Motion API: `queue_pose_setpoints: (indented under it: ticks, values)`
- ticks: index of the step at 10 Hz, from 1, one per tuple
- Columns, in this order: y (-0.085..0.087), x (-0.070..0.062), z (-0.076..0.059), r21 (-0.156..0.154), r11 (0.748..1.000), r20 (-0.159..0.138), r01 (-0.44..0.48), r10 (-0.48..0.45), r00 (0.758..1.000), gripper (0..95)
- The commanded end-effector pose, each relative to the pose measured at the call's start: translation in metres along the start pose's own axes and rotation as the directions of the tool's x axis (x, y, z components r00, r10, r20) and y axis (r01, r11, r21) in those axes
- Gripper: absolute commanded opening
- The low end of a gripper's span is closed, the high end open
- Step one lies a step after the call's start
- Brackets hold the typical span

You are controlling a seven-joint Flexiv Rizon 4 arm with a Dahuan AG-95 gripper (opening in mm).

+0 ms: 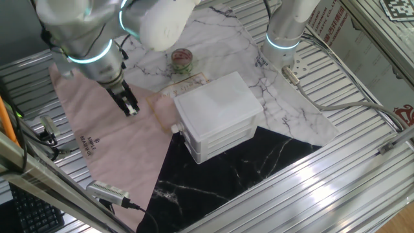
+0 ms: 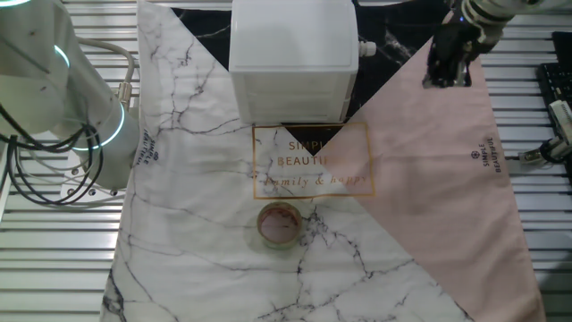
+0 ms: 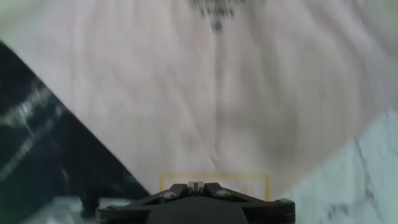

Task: Grasp the handle and open the drawer

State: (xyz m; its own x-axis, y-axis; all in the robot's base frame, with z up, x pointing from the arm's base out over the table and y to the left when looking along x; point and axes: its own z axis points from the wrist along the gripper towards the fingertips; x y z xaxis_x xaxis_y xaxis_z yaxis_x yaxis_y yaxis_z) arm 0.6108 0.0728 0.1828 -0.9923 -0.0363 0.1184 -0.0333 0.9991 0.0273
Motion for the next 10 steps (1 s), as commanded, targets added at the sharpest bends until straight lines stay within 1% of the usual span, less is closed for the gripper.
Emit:
queue_pose_setpoints:
  ticks: [1,2,3,4,6,7,8,9,10]
  values:
    - [0.015,-0.005,0.007,0.005,1.000,-0.009,-0.016,0.016,1.000,0.0]
    - [0.020,-0.007,0.007,0.006,1.000,-0.009,-0.019,0.019,1.000,0.0]
    - [0.029,-0.012,0.006,0.009,1.000,-0.014,-0.027,0.027,1.000,0.0]
    - [0.041,-0.019,0.001,0.012,0.999,-0.015,-0.035,0.036,0.999,0.0]
    - [0.057,-0.026,-0.004,0.017,0.999,-0.020,-0.046,0.047,0.999,0.0]
    - [0.066,-0.027,-0.001,0.013,0.998,-0.019,-0.054,0.054,0.998,0.0]
    - [0.078,-0.027,0.004,0.017,0.998,-0.017,-0.062,0.062,0.998,0.0]
    - [0.085,-0.027,0.008,0.016,0.998,-0.016,-0.069,0.069,0.997,0.0]
    - [0.090,-0.027,0.011,0.017,0.998,-0.023,-0.068,0.068,0.997,0.0]
